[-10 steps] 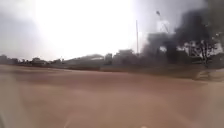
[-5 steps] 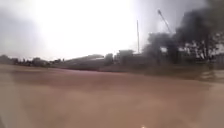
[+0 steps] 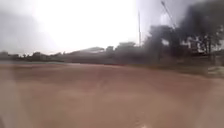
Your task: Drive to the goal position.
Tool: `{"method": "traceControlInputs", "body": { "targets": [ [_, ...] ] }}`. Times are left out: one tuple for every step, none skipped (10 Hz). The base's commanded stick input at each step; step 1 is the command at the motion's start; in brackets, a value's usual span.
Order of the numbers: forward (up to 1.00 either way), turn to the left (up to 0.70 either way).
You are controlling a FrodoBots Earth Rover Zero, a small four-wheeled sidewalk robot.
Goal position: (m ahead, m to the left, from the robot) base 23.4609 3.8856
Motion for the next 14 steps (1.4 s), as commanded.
{"method": "traceControlInputs", "body": {
  "targets": [
    [0.70,0.00],
    [0.70,0.00],
    [0.70,0.00],
    [0.70,0.00],
    [0.70,0.00],
    [0.70,0.00],
    [0.70,0.00],
    [0.70,0.00],
    [0.70,0.00],
    [0.70,0.00],
    [0.62,0.00],
    [0.28,0.00],
    [0.00,0.00],
    [0.00,0.00]
  ]
}}
